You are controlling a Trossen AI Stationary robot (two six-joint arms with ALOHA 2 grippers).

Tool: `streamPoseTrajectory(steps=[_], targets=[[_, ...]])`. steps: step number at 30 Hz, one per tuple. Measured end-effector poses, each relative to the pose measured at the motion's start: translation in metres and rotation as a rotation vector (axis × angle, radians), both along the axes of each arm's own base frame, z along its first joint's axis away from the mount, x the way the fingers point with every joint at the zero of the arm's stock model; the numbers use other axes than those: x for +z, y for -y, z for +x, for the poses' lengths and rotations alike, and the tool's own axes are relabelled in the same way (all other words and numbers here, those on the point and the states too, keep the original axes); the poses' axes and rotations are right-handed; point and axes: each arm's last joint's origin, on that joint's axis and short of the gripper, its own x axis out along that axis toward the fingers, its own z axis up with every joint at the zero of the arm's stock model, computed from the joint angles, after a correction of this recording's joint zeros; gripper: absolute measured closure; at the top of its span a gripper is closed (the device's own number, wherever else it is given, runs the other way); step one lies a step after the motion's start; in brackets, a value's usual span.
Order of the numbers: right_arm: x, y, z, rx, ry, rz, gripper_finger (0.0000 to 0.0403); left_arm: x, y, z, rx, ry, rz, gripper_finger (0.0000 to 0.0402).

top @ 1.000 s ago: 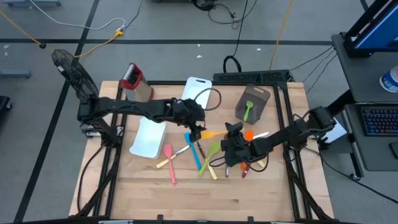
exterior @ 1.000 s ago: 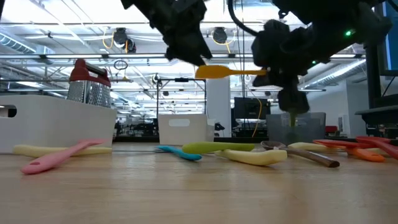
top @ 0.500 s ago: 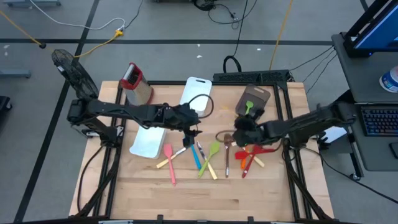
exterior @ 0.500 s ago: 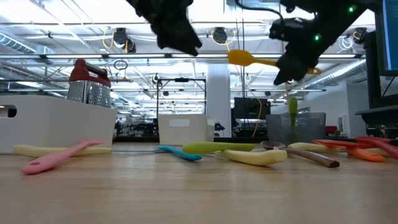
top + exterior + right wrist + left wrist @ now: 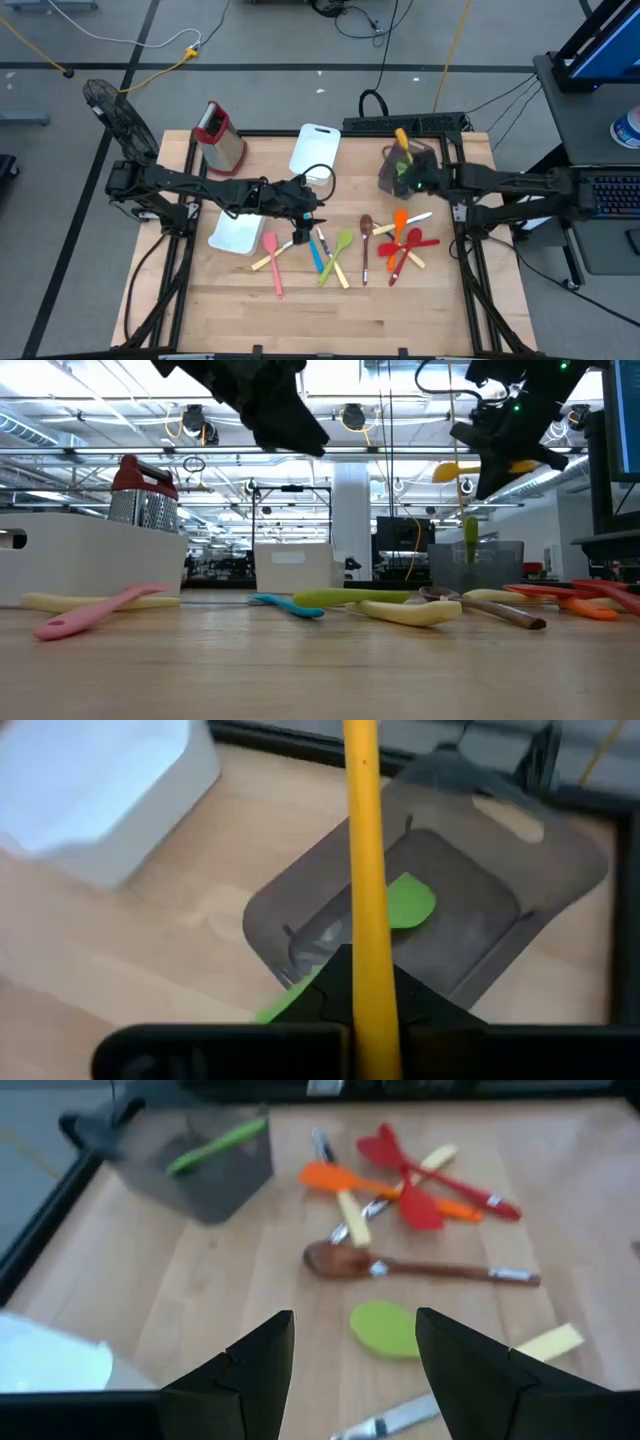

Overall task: Pick & Place Kitchen Items
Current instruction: Put the yellow spatula into the black bin

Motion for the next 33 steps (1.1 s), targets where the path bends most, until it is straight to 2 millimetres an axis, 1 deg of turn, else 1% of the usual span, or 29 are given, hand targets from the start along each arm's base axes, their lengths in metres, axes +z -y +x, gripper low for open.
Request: streamPoseTrajectory(steps=[4,9,15,17,21,25,33], targets=[[0.001,0.017,-0.006,-0.078,0.101,0.162,0.0403,-0.005,0.010,-0.001,-0.042,0.021,0.019,0.0188],[-0.004,0.037,-0.011,-0.184,0.179,0.340,0.0403,-0.006,0.023,-0.002,-0.089,0.031,0.030,0.0188],[-0.011,0.053,-0.013,-0.287,0.259,0.527,0.0403,-0.006,0.035,-0.003,-0.132,0.030,0.041,0.0188],[-0.014,0.057,-0.012,-0.303,0.284,0.578,0.0403,-0.003,0.038,-0.006,-0.143,0.037,0.042,0.0188],[-0.018,0.063,-0.009,-0.306,0.300,0.643,0.0403,-0.001,0.041,-0.007,-0.153,0.047,0.042,0.0188],[-0.025,0.065,-0.006,-0.305,0.279,0.704,0.0403,0.002,0.043,-0.008,-0.161,0.058,0.042,0.0188],[-0.037,0.077,-0.005,-0.339,0.225,0.728,0.0403,0.001,0.048,-0.009,-0.173,0.050,0.037,0.0188]])
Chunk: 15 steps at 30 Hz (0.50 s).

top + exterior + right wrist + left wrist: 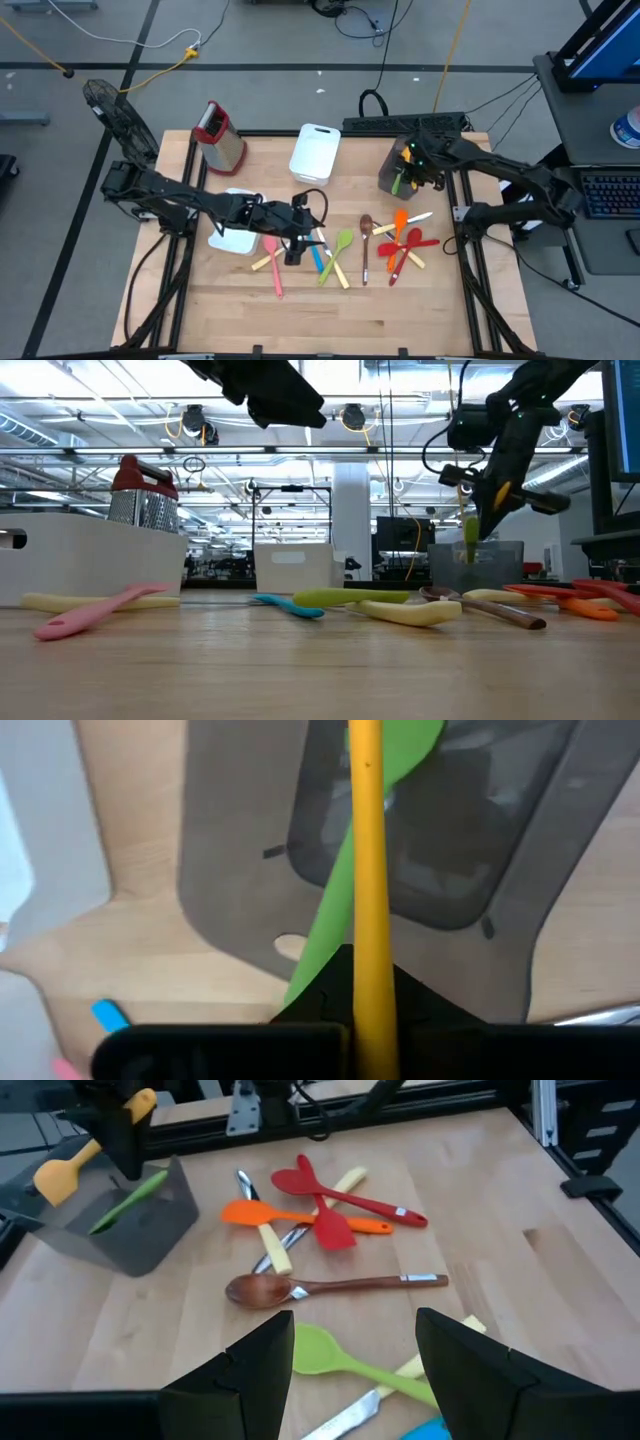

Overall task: Pick & Place Kitchen Items
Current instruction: Put the yellow spatula into the black bin

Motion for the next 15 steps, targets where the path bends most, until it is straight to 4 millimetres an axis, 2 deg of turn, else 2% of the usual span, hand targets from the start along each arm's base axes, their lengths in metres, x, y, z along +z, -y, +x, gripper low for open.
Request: streamPoseTrajectory(steps=[11,15], targets=[[-0.0073,0.0078,-0.0024,0.033,-0.028,0.021,0.0402,0.0000,0.0087,-0.0017,-0.028,0.000,0.002,0.0188],[-0.0071,0.0082,-0.0022,0.039,-0.025,0.013,0.0390,0.0000,0.0087,-0.0017,-0.027,0.000,0.000,0.0188]])
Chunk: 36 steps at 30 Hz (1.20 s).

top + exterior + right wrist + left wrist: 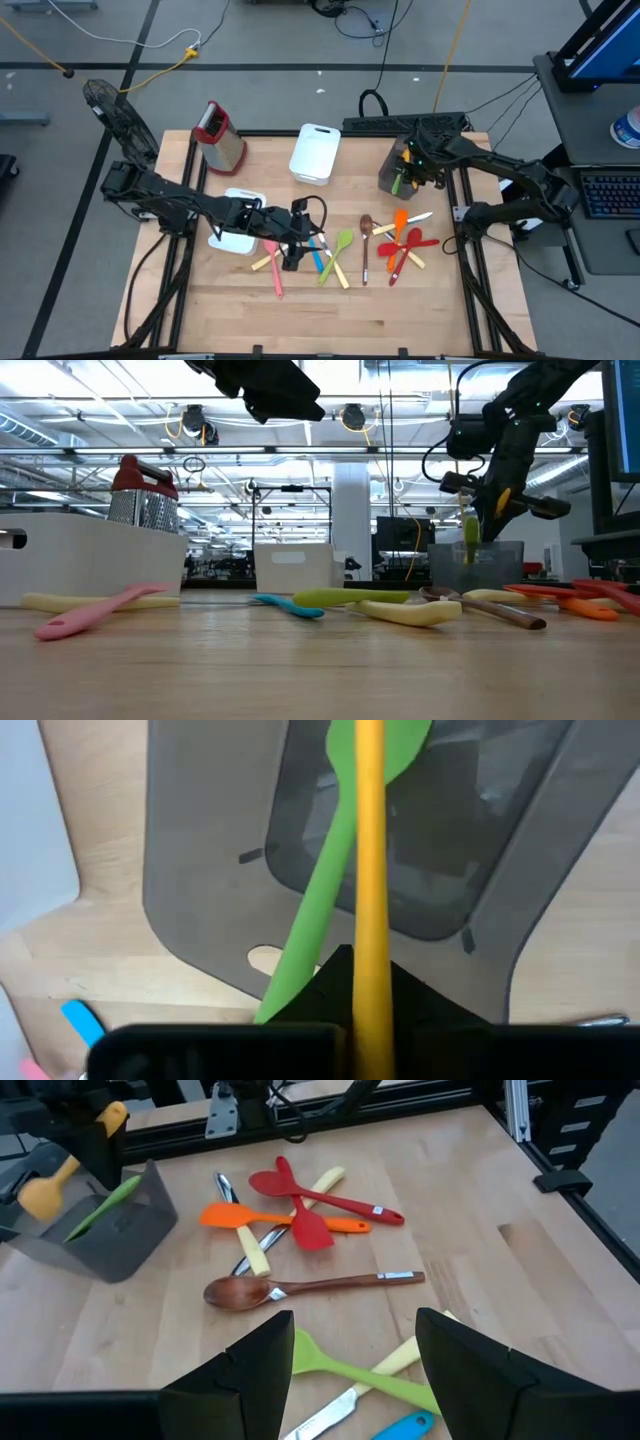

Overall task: Pick & Place Kitchen Items
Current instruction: Put the yellow spatula into the black bin, then put the pink spatula into the black bin

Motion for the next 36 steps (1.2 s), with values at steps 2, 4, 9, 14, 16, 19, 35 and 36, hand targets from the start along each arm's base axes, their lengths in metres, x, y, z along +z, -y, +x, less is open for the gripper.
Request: streamPoseTrajectory(steps=[2,4,9,14,16,19,35,36], targets=[[0.000,0.001,0.001,0.010,0.009,-0.014,0.0378,0.000,0.000,0.000,0.001,0.000,-0.001,0.0188],[0.001,0.002,0.002,0.021,0.023,-0.034,0.0366,0.000,0.001,0.000,-0.001,0.000,-0.001,0.0188],[0.003,0.006,0.006,0.026,0.065,-0.077,0.0334,0.000,0.004,-0.001,-0.011,-0.001,-0.002,0.0188],[0.005,0.007,0.008,0.026,0.086,-0.096,0.0310,0.000,0.006,-0.001,-0.019,0.000,0.000,0.0188],[0.004,0.007,0.008,0.026,0.086,-0.094,0.0303,0.000,0.007,-0.002,-0.022,0.000,-0.001,0.0188],[0.005,0.007,0.008,0.028,0.088,-0.092,0.0297,0.000,0.008,-0.002,-0.023,-0.001,-0.002,0.0188],[0.026,-0.002,-0.002,0.054,0.164,-0.175,0.0305,-0.002,0.017,-0.005,-0.045,-0.032,-0.013,0.0188],[0.029,-0.004,-0.003,0.072,0.173,-0.195,0.0305,-0.003,0.020,-0.007,-0.052,-0.041,-0.010,0.0188]])
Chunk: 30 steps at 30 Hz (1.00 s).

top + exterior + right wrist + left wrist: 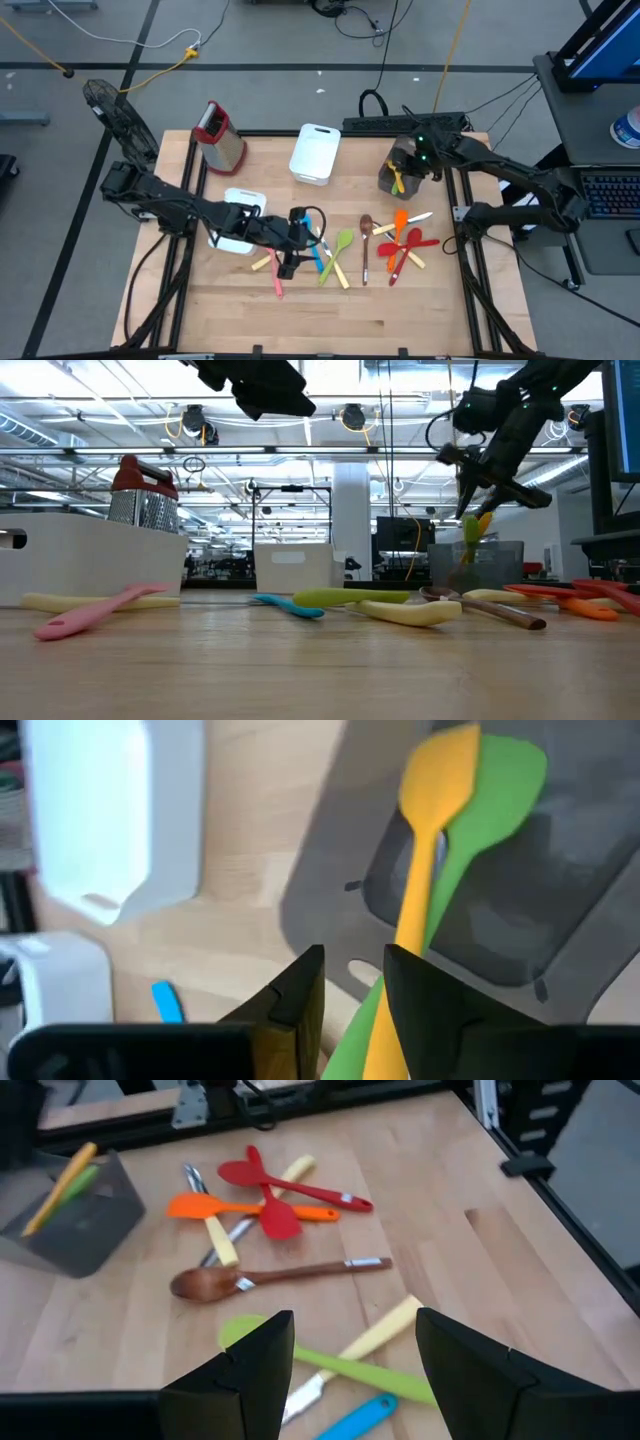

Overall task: Pick & Place Kitchen Items
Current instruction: Put the pink spatula into the black bin

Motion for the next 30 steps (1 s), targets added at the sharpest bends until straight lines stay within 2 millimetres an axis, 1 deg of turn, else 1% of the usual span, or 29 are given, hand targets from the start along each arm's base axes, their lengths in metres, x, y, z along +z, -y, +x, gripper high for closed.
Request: streamPoseTrajectory(steps=[7,13,19,24,30], targets=[[0.021,-0.020,-0.007,0.157,0.061,-0.152,0.0308,-0.002,0.016,-0.006,-0.049,-0.027,-0.001,0.0188],[0.035,-0.046,-0.011,0.377,0.094,-0.289,0.0308,-0.004,0.028,-0.012,-0.043,-0.061,-0.060,0.0188],[0.044,-0.070,-0.011,0.553,0.142,-0.374,0.0310,-0.005,0.035,-0.016,-0.046,-0.082,-0.088,0.0188],[0.047,-0.086,-0.009,0.691,0.166,-0.428,0.0308,-0.001,0.041,-0.015,-0.057,-0.042,-0.115,0.0188],[0.048,-0.099,-0.004,0.856,0.179,-0.508,0.0310,0.004,0.042,-0.012,0.020,-0.007,-0.247,0.0188]])
